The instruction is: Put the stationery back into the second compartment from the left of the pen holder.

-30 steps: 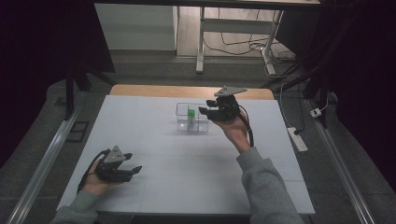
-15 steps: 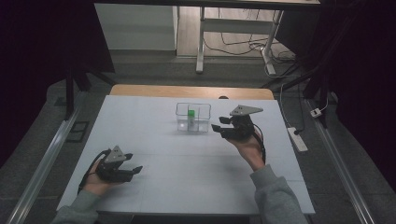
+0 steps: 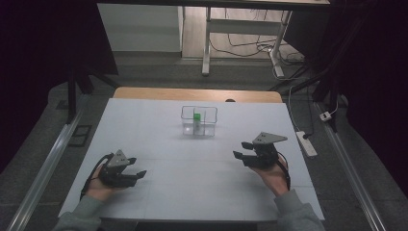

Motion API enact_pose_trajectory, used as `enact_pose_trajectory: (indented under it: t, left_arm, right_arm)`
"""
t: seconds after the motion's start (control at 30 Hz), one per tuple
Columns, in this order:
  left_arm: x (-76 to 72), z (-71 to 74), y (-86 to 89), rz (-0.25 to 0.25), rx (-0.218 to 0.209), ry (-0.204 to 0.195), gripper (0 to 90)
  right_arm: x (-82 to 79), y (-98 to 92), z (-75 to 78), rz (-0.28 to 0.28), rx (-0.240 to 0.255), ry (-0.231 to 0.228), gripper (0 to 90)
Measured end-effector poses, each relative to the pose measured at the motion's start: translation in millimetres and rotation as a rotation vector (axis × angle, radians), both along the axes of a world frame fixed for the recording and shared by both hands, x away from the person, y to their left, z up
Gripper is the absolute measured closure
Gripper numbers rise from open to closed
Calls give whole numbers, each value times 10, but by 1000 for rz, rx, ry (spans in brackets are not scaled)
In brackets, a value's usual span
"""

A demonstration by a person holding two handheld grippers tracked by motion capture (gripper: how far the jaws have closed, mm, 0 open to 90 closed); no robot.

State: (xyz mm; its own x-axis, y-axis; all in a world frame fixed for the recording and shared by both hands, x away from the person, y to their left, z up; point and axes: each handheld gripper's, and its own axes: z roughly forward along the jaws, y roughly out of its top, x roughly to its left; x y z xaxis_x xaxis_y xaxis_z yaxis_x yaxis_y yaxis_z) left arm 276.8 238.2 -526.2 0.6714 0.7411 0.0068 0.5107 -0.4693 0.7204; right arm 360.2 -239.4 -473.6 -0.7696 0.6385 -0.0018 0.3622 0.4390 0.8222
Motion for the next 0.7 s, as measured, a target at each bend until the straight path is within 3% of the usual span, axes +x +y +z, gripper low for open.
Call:
enact_pose_trajectory:
  t: [0.33,0.7]
  left_arm:
    - [3,6,-3,5,-7,-4,341]
    - [10,7,-8,6,-9,-4,341]
  right_arm:
    - [-119,-291,-146,-23,-31,17,439]
    - [-137,-330,-190,-27,-42,13,421]
